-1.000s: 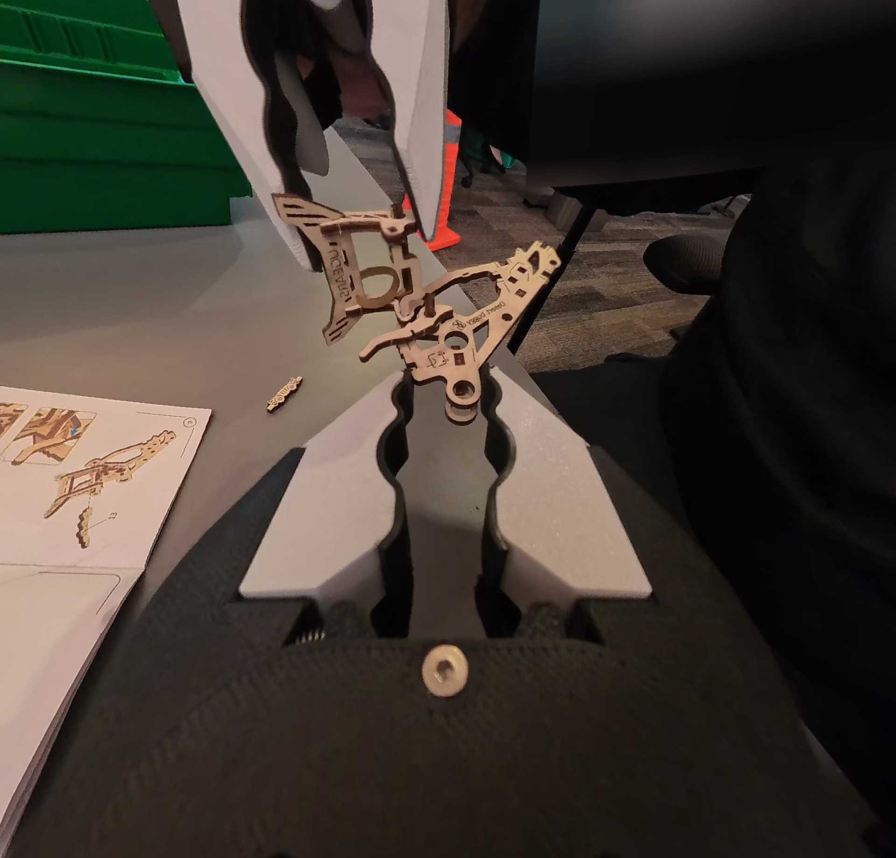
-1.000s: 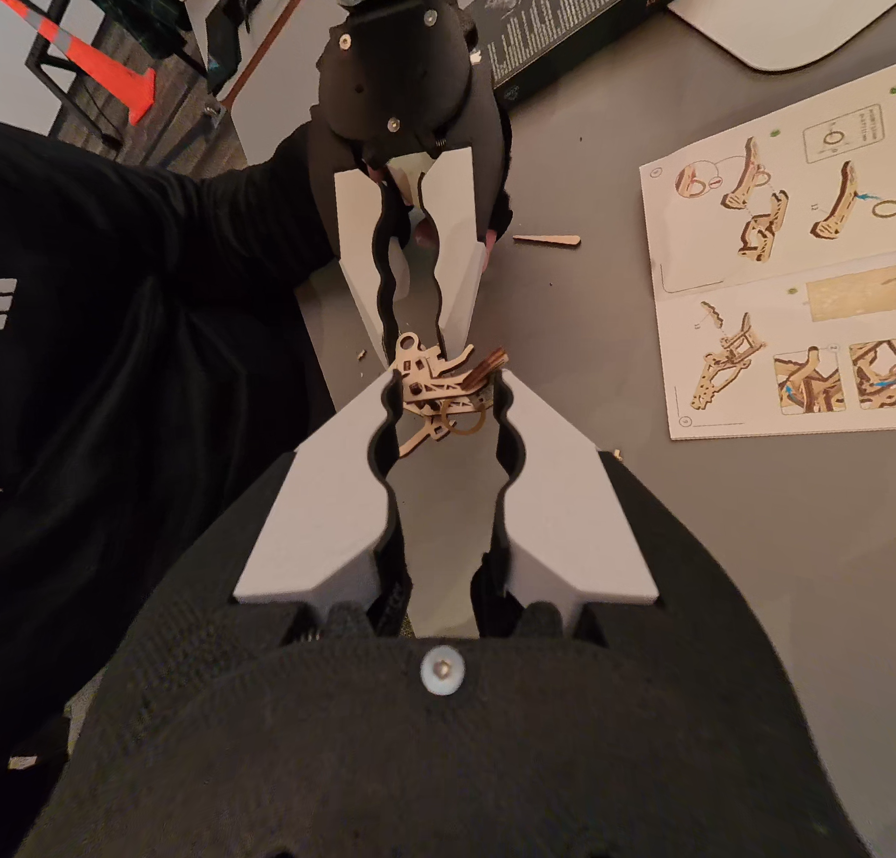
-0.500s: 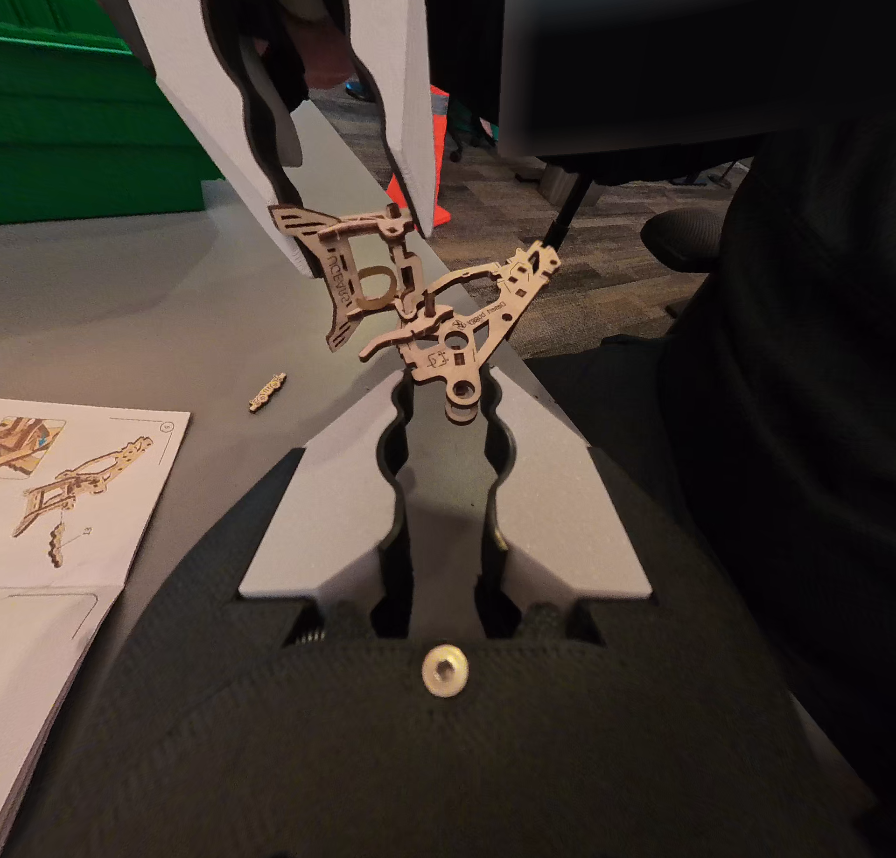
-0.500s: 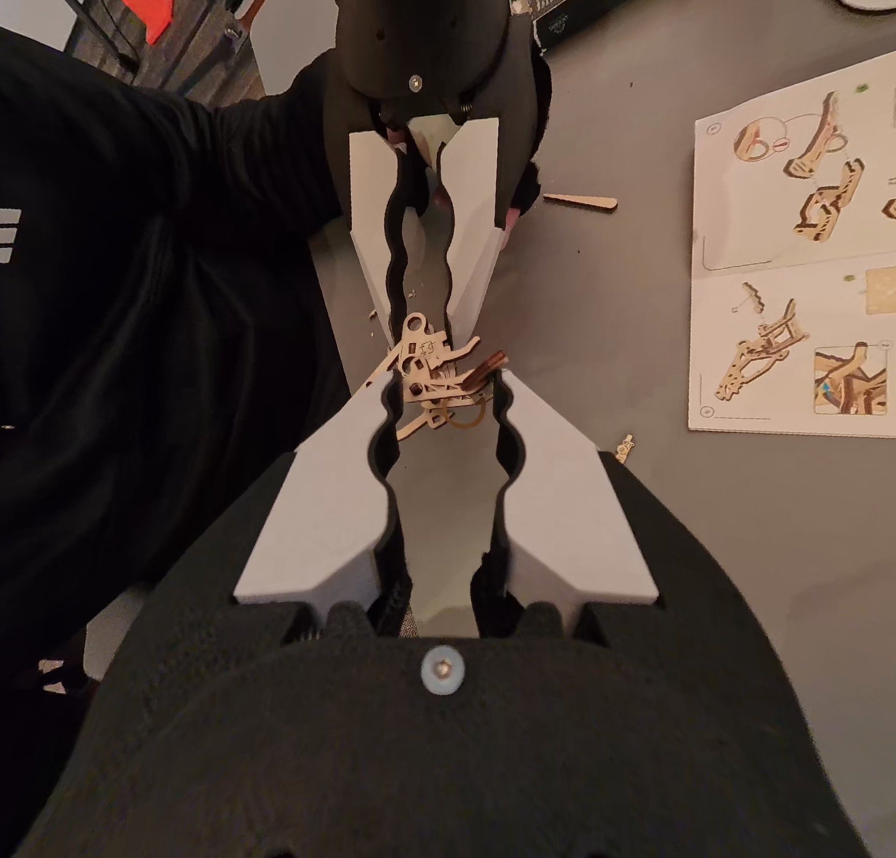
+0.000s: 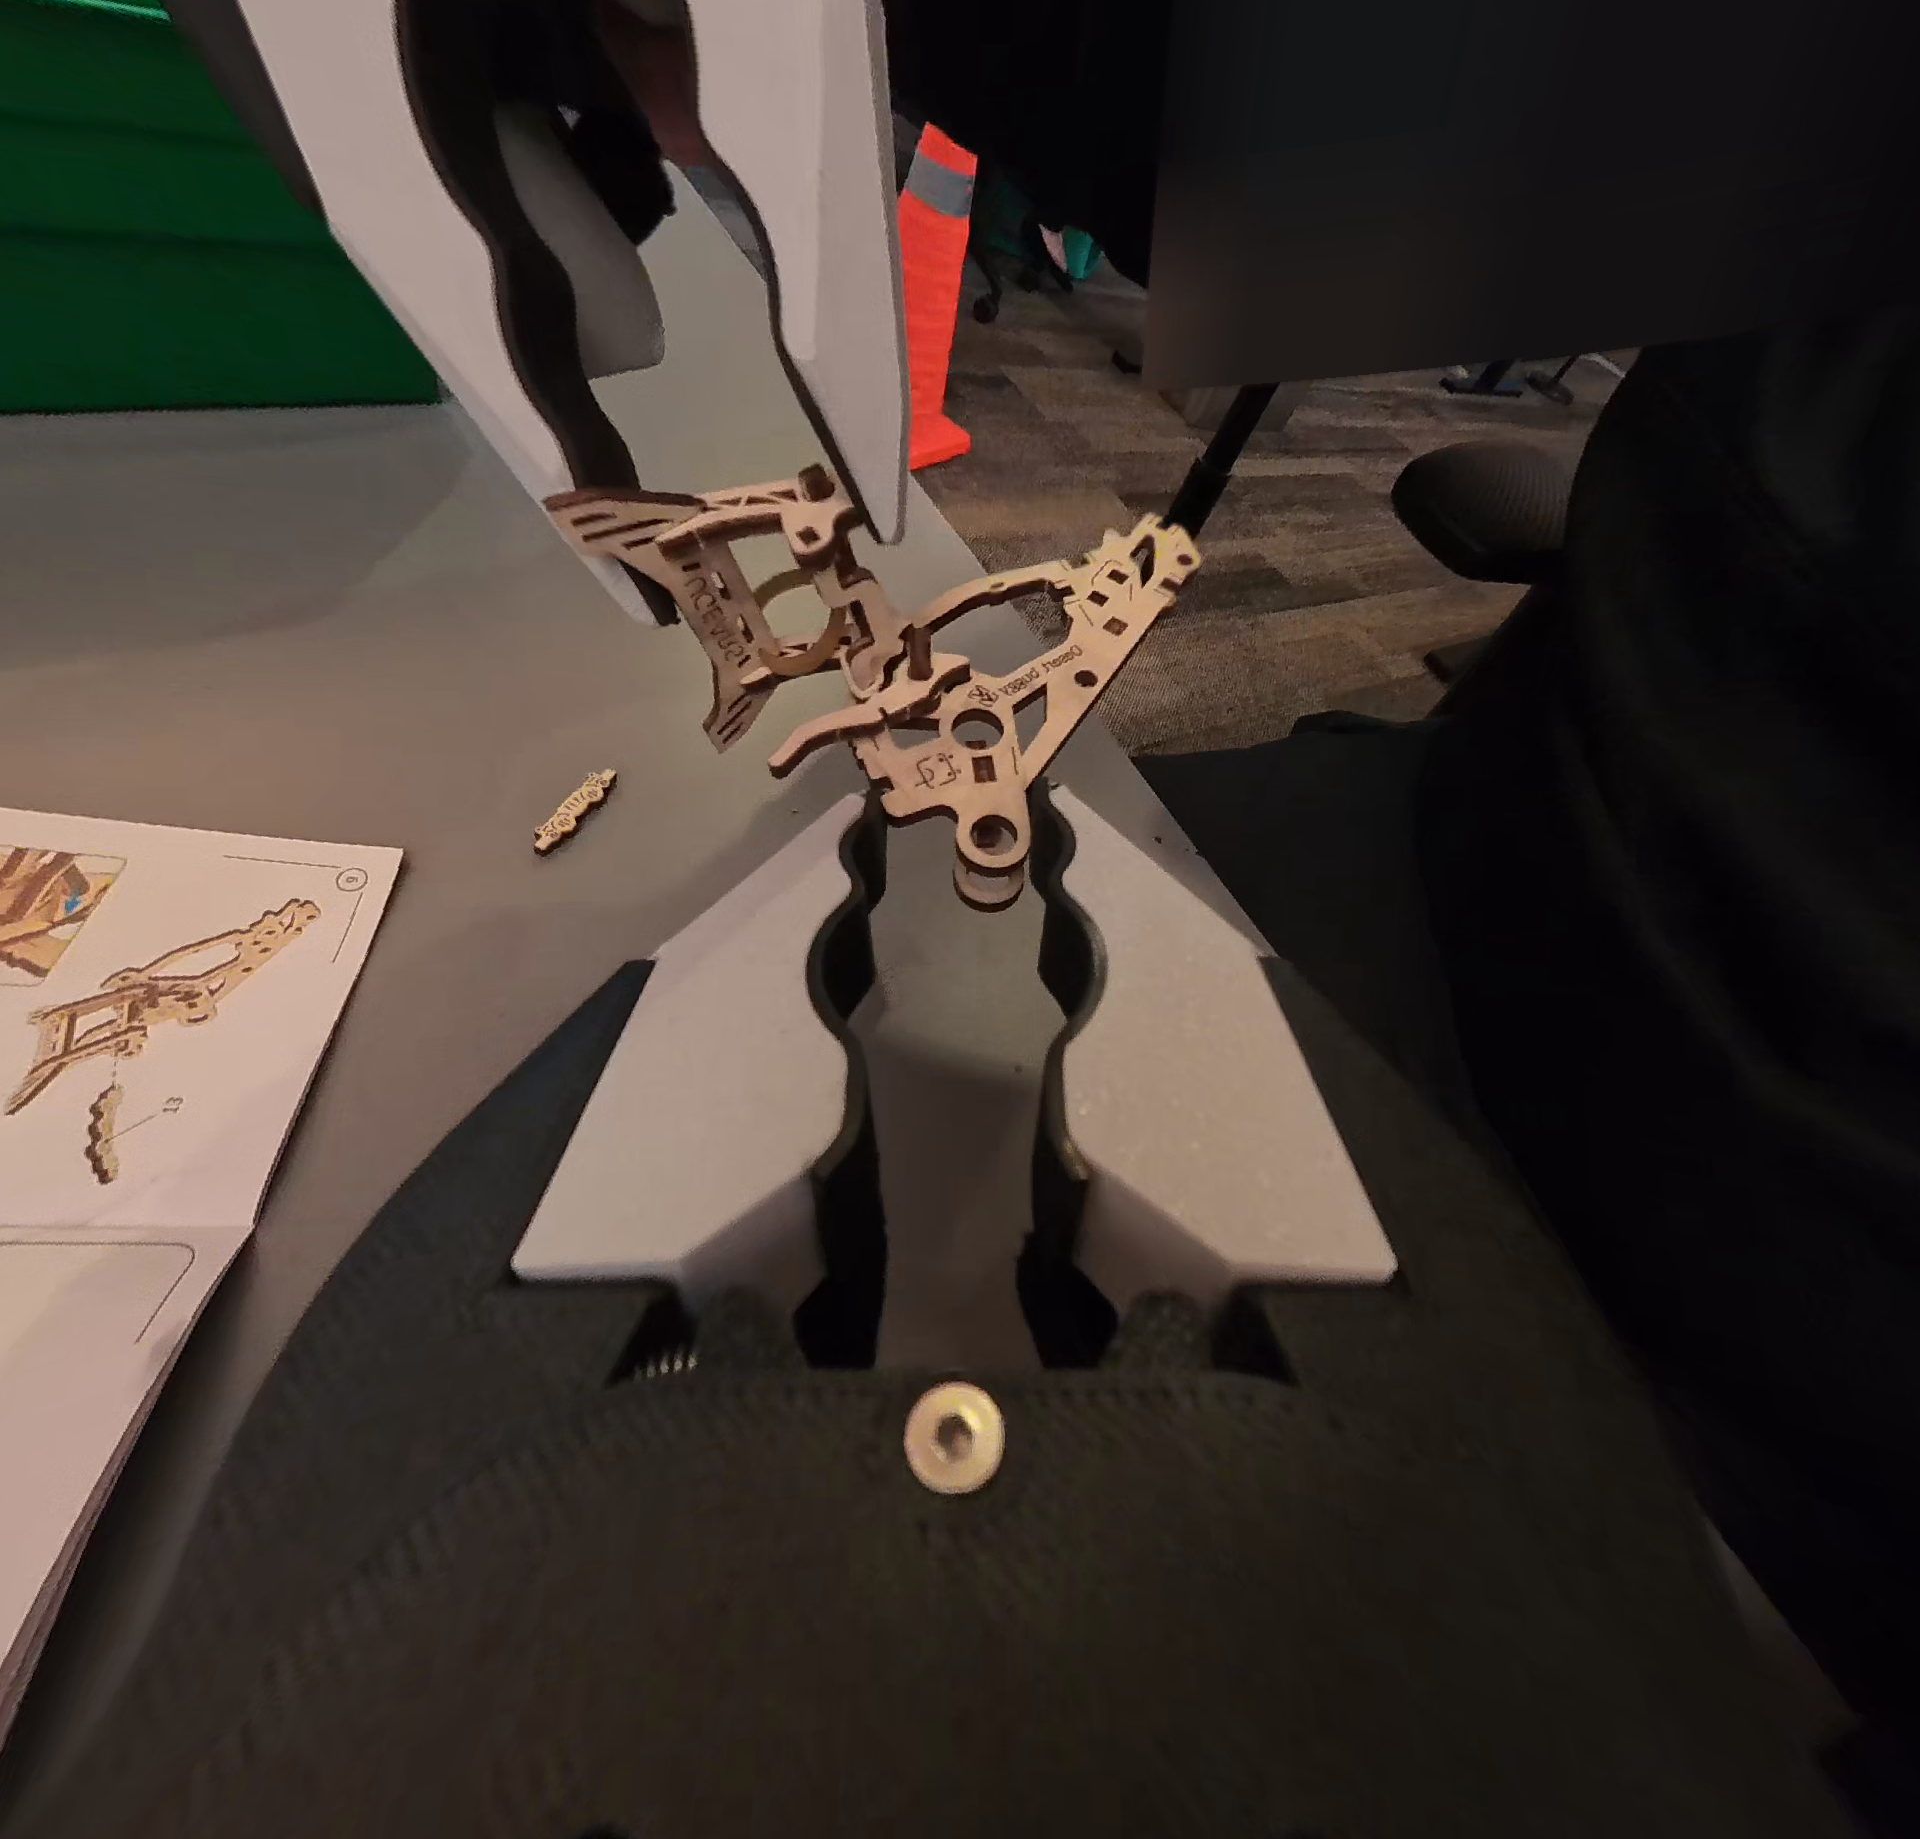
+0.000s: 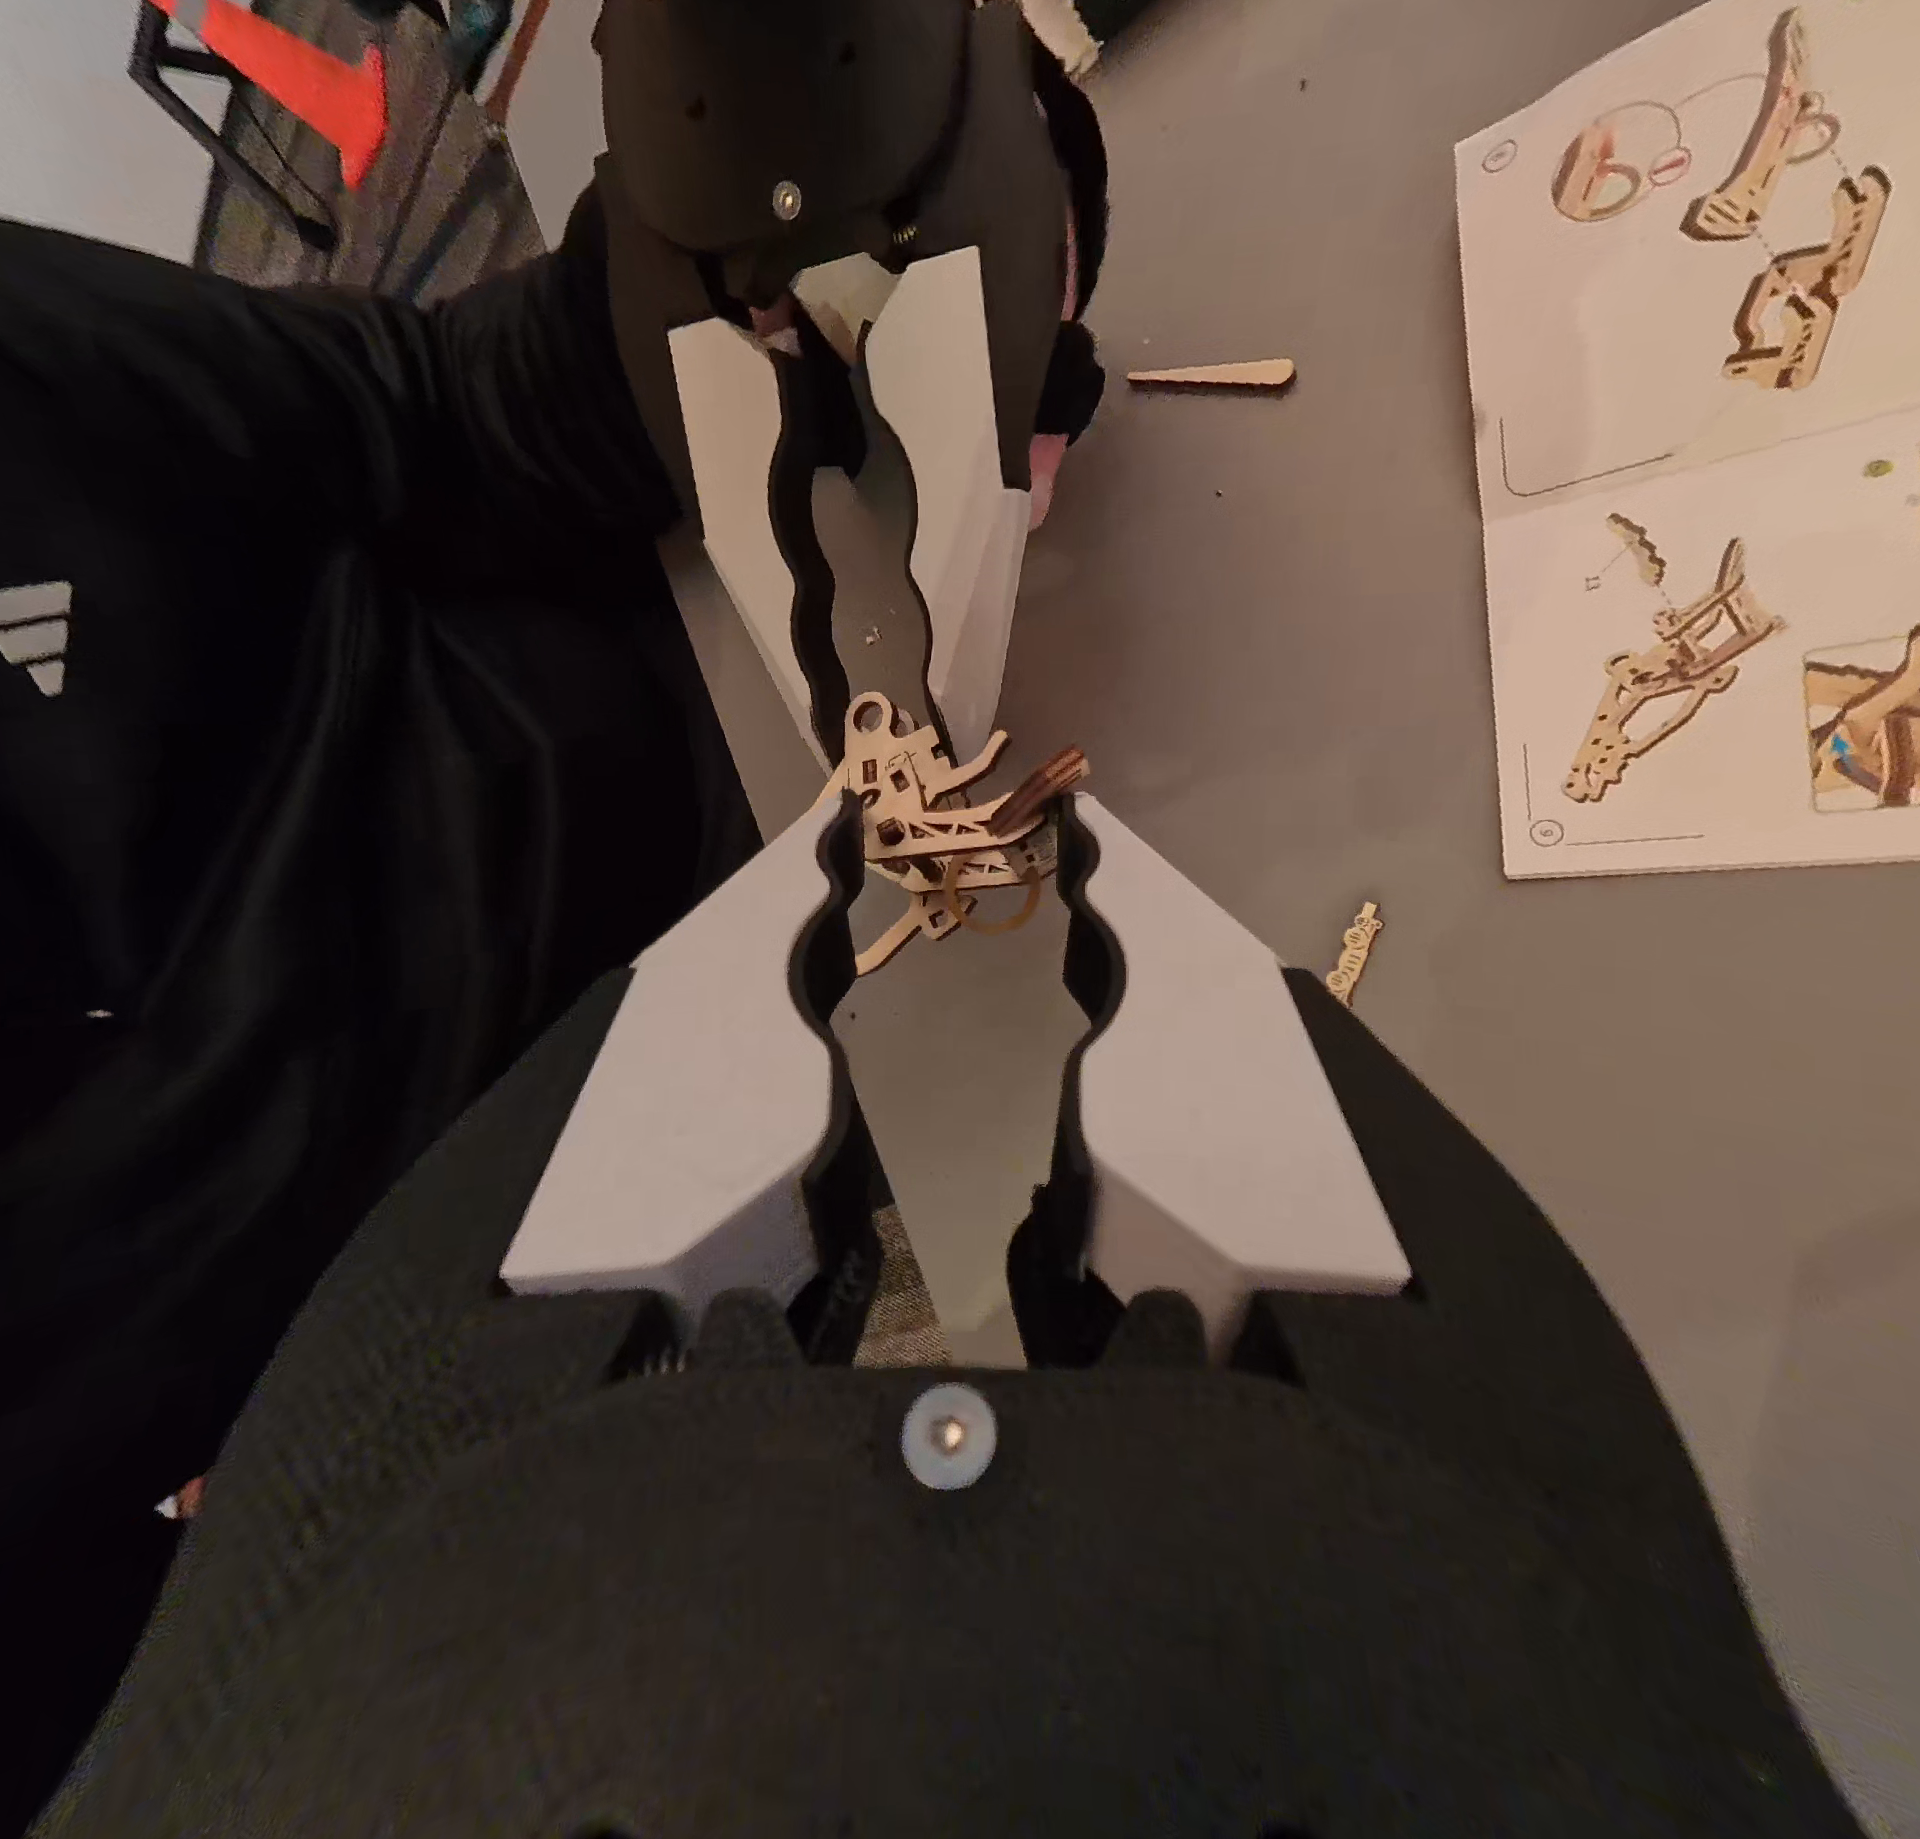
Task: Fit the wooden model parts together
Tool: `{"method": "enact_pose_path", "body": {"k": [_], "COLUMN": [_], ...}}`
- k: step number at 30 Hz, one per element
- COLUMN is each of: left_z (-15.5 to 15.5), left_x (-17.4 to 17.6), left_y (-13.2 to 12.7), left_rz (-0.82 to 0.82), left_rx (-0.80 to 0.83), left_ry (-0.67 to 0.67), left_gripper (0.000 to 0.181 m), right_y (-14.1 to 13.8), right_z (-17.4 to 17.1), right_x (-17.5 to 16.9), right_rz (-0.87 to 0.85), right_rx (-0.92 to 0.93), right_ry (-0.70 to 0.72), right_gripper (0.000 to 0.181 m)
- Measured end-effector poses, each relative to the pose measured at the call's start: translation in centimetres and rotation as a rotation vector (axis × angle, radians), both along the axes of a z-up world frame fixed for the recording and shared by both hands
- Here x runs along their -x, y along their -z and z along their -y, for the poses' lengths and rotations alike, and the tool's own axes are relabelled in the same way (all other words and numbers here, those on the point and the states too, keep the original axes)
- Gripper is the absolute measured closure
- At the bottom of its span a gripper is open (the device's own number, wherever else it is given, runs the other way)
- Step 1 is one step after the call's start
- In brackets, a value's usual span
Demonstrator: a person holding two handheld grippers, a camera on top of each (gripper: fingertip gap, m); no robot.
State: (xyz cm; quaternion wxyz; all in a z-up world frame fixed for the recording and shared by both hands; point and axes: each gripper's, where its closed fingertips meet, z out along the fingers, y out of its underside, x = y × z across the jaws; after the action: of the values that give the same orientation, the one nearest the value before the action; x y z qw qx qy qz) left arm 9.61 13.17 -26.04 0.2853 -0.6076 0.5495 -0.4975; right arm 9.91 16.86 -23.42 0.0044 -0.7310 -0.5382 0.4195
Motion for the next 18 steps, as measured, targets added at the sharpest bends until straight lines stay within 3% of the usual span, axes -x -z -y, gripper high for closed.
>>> {"method": "enact_pose_path", "body": {"k": [18], "left_z": [0.1], "left_x": [0.0], "left_y": [-0.3], "left_rz": [0.031], "left_rx": [0.143], "left_ry": [0.019], "left_gripper": [0.156], "right_y": [-0.9], "right_z": [-0.8], "right_x": [-0.2], "right_rz": [-0.104], "right_rx": [0.327], "right_ry": [0.038], "right_gripper": [0.146]}}
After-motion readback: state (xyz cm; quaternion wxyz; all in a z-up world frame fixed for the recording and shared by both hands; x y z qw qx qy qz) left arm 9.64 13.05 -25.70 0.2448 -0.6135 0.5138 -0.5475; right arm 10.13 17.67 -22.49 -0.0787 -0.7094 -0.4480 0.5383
